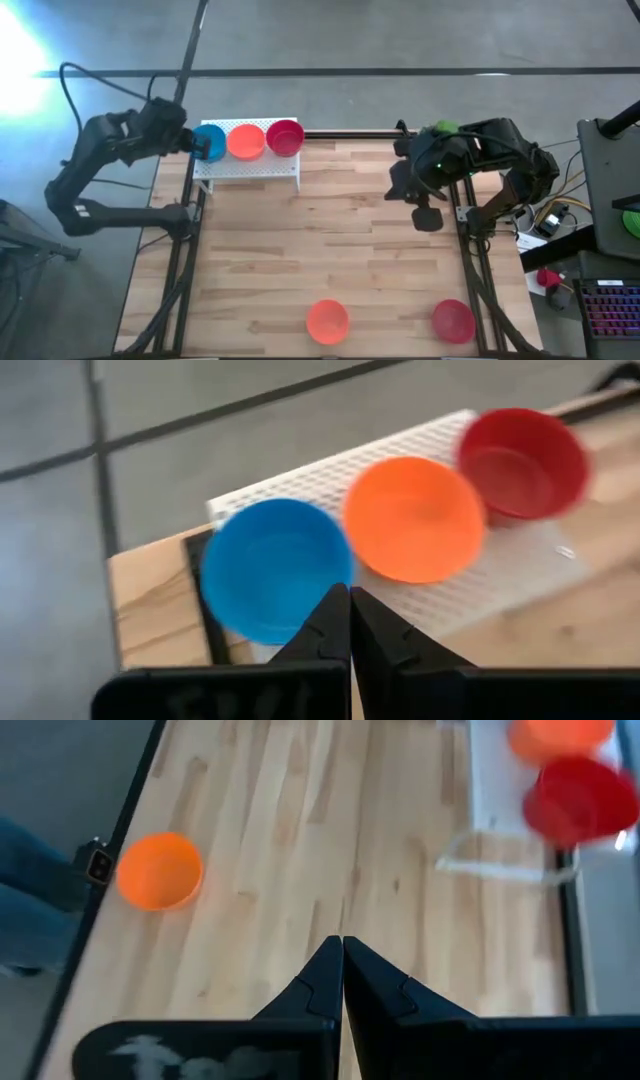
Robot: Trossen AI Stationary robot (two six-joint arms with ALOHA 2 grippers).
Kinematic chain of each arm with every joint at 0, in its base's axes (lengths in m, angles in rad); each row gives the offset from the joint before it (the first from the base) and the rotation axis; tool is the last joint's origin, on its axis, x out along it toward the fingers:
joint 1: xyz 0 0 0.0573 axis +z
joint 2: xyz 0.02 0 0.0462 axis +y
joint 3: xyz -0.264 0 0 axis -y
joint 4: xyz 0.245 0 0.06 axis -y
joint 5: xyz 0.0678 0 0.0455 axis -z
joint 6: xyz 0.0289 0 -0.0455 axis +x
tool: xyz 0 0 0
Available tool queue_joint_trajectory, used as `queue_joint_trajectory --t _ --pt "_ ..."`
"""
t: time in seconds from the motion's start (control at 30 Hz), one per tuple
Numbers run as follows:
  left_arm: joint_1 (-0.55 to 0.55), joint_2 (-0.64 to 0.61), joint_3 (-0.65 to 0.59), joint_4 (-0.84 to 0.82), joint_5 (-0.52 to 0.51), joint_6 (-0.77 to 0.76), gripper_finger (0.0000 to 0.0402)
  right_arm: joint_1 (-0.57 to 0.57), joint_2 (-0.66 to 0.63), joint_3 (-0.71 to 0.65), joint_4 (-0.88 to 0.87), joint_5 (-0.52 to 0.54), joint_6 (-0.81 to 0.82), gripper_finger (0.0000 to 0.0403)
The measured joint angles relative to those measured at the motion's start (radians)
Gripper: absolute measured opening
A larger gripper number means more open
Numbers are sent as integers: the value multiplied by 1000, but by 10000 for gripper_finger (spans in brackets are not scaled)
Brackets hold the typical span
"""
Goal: Pick & Place Mini bowls
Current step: Stack the orange bowl on top of the orange bowl on the shelf
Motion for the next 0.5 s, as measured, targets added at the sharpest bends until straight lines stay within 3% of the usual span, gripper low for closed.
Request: queue_joint_trajectory --t 0.23,0.5 --pt "-220 -23 -67 67 25 80 0 19 -1 -45 -7 0 103 8" --pt "-480 14 -151 286 218 200 0 75 -4 -136 19 1 156 8"
